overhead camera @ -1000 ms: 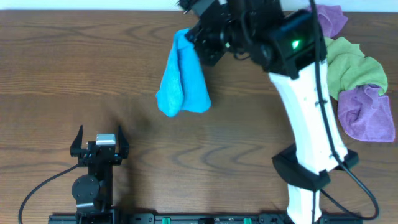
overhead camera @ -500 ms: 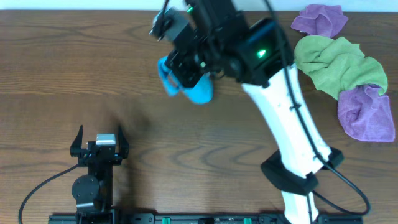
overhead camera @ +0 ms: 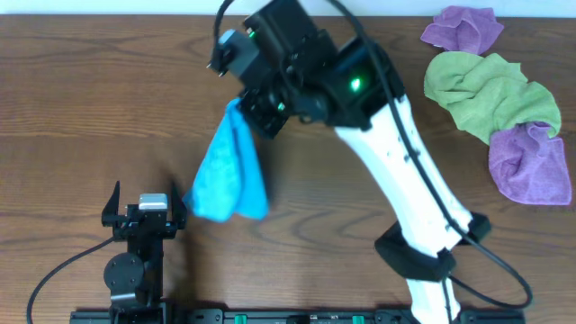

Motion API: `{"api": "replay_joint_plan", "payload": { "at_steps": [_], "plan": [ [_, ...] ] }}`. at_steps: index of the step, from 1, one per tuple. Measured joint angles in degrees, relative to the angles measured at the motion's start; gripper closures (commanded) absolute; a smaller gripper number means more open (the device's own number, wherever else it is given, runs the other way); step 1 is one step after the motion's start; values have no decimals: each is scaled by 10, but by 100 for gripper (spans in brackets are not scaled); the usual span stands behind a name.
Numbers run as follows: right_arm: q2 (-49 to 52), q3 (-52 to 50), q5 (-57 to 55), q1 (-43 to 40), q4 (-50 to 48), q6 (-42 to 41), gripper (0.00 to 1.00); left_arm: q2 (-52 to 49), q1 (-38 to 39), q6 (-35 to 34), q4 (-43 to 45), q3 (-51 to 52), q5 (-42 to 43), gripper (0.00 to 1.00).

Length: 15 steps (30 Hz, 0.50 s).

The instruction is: Fold the cloth

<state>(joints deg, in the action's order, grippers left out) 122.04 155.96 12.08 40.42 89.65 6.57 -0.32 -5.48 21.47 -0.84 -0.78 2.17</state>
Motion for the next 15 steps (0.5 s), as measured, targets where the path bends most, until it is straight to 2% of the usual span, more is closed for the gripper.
{"api": "replay_joint_plan", "payload": {
  "at_steps": [5, 6, 7, 9, 13, 15],
  "plan": [
    [36, -97, -8, -88, -59, -2, 98, 0, 0, 0, 0, 0, 0, 5],
    [49, -121, -15, -108, -82, -4, 84, 0, 0, 0, 0, 0, 0, 5],
    [65, -146, -25, -129, -104, -12, 57, 0, 0, 0, 0, 0, 0, 5],
    [87, -168, -35, -159, -125, -19, 50, 0, 0, 0, 0, 0, 0, 5],
    [107, -184, -52, -222, -135, -29, 24, 0, 0, 0, 0, 0, 0, 5],
    [104, -183, -57, -240, -129, -30, 21, 0, 0, 0, 0, 0, 0, 5]
  ]
}}
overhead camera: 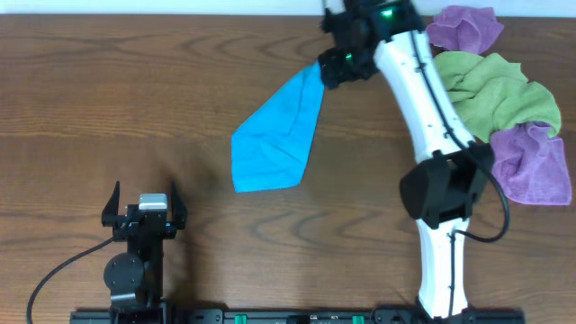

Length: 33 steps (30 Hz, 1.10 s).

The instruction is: Fold the cloth

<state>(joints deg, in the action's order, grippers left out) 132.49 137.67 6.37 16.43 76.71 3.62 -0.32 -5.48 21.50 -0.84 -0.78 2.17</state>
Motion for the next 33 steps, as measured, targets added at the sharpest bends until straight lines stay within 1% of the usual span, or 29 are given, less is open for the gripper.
{"api": "replay_joint_plan", "payload": {
  "at_steps": [2, 6, 10, 12, 15, 19, 27, 33],
  "plan": [
    [-1, 1, -2, -6, 13, -1, 23, 0, 0, 0, 0, 0, 0, 5],
    [-1, 1, -3, 12, 40, 5, 32, 0, 0, 0, 0, 0, 0, 5],
    [-1, -3, -4, 53, 57, 25, 36, 0, 0, 0, 0, 0, 0, 5],
    [-1, -12, -4, 79, 62, 35, 37, 0, 0, 0, 0, 0, 0, 5],
    [-1, -41, -4, 114, 63, 49, 42, 0, 0, 0, 0, 0, 0, 5],
    [-1, -91, -4, 153, 58, 68, 42, 0, 0, 0, 0, 0, 0, 5],
    [-1, -161, -7, 194, 14, 79, 43, 0, 0, 0, 0, 0, 0, 5],
    [-1, -217, -56, 233, -45, 81, 42, 0, 0, 0, 0, 0, 0, 5]
  ]
}}
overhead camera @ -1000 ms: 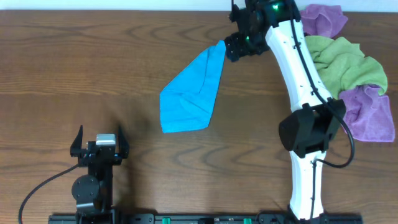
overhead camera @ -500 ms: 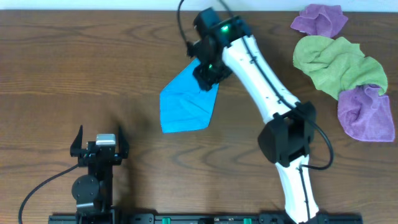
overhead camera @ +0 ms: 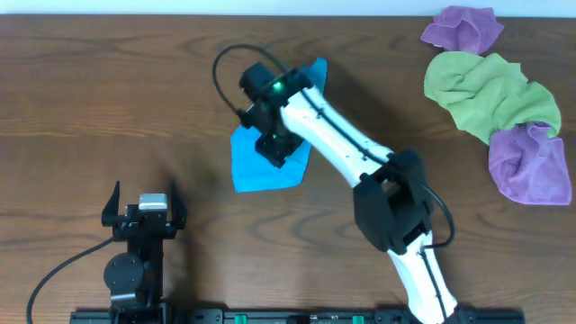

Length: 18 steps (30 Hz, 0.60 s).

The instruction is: Fold the cloth

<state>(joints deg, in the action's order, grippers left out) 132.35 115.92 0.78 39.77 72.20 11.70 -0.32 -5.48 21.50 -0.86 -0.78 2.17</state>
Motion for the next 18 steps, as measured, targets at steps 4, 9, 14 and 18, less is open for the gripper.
{"api": "replay_joint_plan", "payload": {
  "at_steps": [4, 9, 14, 18],
  "plan": [
    [0, -34, -25, 17, -30, 0, 44, 0, 0, 0, 0, 0, 0, 5],
    [0, -63, -43, 16, -61, 0, 54, 0, 0, 0, 0, 0, 0, 5],
    [0, -72, -60, 16, -89, -5, 62, 0, 0, 0, 0, 0, 0, 5],
    [0, -89, -70, 16, -109, -6, 68, 0, 0, 0, 0, 0, 0, 5]
  ]
}}
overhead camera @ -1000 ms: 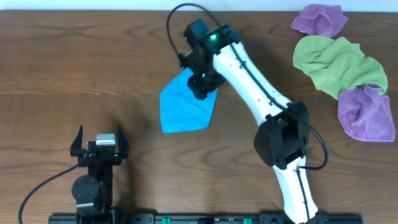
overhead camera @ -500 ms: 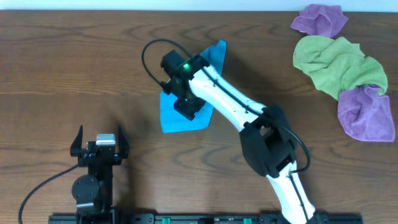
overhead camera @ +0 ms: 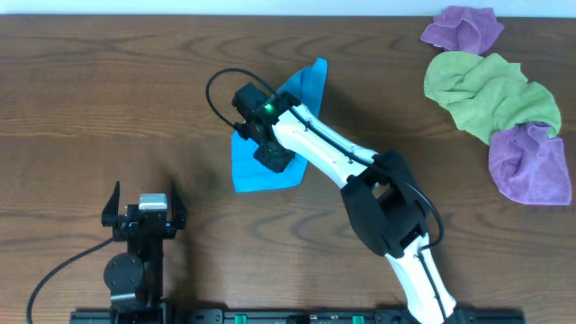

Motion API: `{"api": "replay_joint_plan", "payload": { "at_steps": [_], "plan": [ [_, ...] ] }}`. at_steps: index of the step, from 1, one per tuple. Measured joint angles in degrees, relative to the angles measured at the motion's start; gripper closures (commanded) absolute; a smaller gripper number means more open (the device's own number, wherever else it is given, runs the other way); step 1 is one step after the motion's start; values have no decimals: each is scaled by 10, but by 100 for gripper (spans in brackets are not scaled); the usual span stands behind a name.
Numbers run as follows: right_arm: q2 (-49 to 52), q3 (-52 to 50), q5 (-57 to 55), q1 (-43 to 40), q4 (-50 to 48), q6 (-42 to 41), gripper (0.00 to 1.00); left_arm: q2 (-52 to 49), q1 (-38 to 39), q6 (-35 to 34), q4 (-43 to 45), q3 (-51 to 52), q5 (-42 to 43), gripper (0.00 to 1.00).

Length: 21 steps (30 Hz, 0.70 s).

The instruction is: Fold the cloth

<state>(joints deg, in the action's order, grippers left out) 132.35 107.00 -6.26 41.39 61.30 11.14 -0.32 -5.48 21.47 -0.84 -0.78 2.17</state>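
Observation:
A blue cloth (overhead camera: 253,173) lies flat on the wooden table (overhead camera: 90,99), a long shape running from a corner at the back right to a wider end nearer the front. My right arm reaches across it, and the right gripper (overhead camera: 274,161) points down onto the cloth's wider part. The dark head hides its fingers, so their state is unclear. My left gripper (overhead camera: 144,203) rests at the front left, open and empty, well clear of the cloth.
A green cloth (overhead camera: 486,90) lies crumpled at the back right, with one purple cloth (overhead camera: 463,27) behind it and another (overhead camera: 531,162) in front. The right arm's white links and dark elbow (overhead camera: 387,207) cross the table's middle.
The right gripper has shifted slightly toward the front and left over the cloth's wide end. The cloth lies as it did. The left arm has not moved.
The right gripper first held the blue cloth hanging bunched above the table's middle. Then it was at the back right with the cloth stretched out from it. Later the cloth lay flat, let go, with the gripper back over its wide end, where it remains.

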Motion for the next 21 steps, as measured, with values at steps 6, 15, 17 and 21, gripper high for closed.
{"api": "replay_joint_plan", "payload": {
  "at_steps": [6, 15, 17, 21],
  "plan": [
    [0, -8, -6, 0, -9, 0, 99, 0, 0, 0, 0, 0, 0, 5],
    [0, -8, -33, 0, 8, -7, 99, 0, 0, 0, 0, 0, 0, 5],
    [0, -8, -40, 0, 13, -16, 99, 0, 0, 0, 0, 0, 0, 5],
    [-3, -8, -45, -1, 19, -32, 99, 0, 0, 0, 0, 0, 0, 5]
  ]
}}
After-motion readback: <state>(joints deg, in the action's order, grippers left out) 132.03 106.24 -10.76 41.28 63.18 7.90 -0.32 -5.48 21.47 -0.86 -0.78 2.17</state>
